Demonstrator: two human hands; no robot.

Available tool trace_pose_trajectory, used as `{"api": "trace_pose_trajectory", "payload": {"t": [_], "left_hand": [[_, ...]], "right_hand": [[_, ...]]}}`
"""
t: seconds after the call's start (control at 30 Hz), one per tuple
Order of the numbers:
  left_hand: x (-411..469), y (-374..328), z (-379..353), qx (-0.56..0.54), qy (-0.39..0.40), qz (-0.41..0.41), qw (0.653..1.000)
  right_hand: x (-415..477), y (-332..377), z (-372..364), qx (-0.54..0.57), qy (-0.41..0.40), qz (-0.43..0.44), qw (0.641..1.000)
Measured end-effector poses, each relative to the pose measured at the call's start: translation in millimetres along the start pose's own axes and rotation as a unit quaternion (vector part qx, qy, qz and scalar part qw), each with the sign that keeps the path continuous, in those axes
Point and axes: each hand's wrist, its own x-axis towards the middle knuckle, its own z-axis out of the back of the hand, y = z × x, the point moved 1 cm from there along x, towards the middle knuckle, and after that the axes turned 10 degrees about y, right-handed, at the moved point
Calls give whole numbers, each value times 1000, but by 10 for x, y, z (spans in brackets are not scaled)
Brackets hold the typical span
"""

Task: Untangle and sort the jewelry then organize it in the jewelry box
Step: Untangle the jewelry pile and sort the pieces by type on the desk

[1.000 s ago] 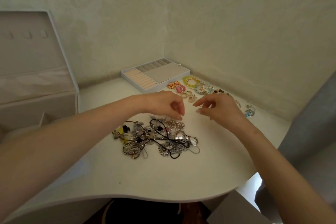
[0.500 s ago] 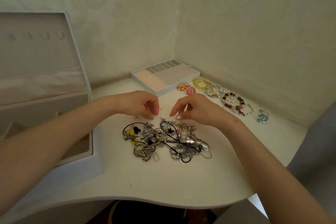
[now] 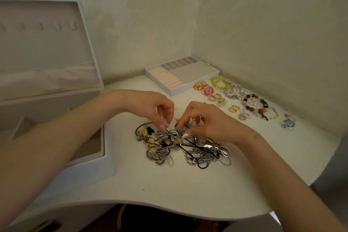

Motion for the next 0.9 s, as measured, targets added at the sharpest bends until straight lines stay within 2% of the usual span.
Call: {"api": "trace_pose_trajectory", "payload": {"t": [0.1, 0.23, 0.37, 0.57, 0.9], "left_hand": [[8, 38, -22, 31, 23, 28, 999], [-11, 32, -17, 19, 21, 19, 999], [-63, -87, 14, -26, 8, -27, 999], [-24, -116, -71, 27, 49, -11, 998], [-44, -122, -37, -27, 19, -41, 999]], "right_hand": [[-14, -5, 22, -28, 3, -18, 999], [-80, -75, 142, 11, -44, -20, 999], [-113, -131, 163, 10, -7, -47, 999], [-89, -118, 123, 21, 18, -68, 997], [-74, -120, 93, -6, 30, -50, 998]]}}
